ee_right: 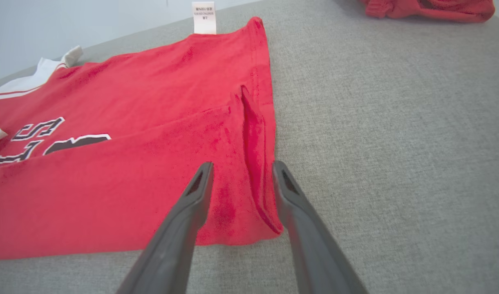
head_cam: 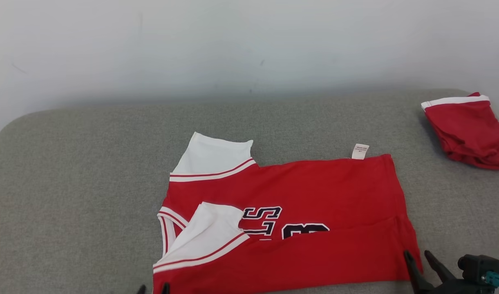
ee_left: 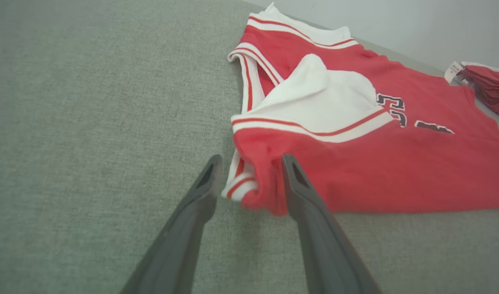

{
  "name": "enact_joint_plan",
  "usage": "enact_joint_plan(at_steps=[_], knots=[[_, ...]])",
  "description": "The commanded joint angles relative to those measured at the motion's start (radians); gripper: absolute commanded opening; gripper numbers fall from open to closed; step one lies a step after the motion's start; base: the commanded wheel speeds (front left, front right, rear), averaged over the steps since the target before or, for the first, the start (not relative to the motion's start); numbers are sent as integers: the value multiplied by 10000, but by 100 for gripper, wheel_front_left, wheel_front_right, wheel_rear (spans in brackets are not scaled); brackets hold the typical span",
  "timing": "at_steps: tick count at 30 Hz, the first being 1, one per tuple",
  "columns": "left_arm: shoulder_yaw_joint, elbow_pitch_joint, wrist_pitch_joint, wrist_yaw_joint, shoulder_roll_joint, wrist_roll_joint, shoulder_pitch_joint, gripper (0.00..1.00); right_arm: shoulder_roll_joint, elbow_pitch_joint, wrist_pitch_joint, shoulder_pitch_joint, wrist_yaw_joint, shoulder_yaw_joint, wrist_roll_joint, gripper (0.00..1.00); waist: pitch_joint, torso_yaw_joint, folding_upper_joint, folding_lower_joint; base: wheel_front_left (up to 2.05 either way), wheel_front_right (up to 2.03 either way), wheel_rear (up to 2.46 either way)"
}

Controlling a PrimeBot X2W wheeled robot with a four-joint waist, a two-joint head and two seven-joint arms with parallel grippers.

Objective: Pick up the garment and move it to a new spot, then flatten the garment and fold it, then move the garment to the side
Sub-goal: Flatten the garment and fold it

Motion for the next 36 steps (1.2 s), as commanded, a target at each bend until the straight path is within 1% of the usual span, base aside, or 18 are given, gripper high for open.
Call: enact_joint_plan(at_steps=[1,4,8,11,12,16,20,25,31,36], knots=[[59,-15,-46,56,22,172,102,100,44,-93,-37,51,-16,-43,-88,100,-62,-41,0,1,0,0,0],[452,-346,-51,173,-111,414,92,100,154,-500,-243,34,-16,-264,-297,100,-198,-92,0,1,0,0,0],[1202,-1069,-46,414,-195,1137,-10,100,335,-1078,-813,-81,-17,-619,-733,100,-291,-122,0,1,0,0,0],[1920,-1682,-47,473,-225,1878,-147,100,561,-1551,-1148,-107,-16,-943,-1155,100,-350,-109,0,1,0,0,0],[2378,-2051,-47,470,-391,2247,-153,100,741,-1864,-1302,-73,-17,-1094,-1445,100,-393,-96,0,1,0,0,0],[3155,-2661,-46,494,-600,2782,29,100,1066,-2488,-1448,149,-16,-1331,-2009,100,-485,-76,0,1,0,0,0],[3691,-2944,-48,335,-673,3128,362,100,1278,-2988,-1497,407,-16,-1541,-2504,100,-532,-70,0,1,0,0,0],[4119,-3005,-49,-7,-635,3397,936,100,1444,-3363,-1518,888,-17,-2010,-2728,100,-592,-50,0,1,0,0,0],[4258,-2921,-49,-356,-653,3610,1420,100,1682,-3679,-1532,1559,-17,-2470,-2894,100,-651,51,0,1,0,0,0],[4226,-2736,-49,-541,-798,3709,1515,100,1747,-3731,-1470,1813,-17,-2425,-2923,100,-748,54,0,1,0,0,0]])
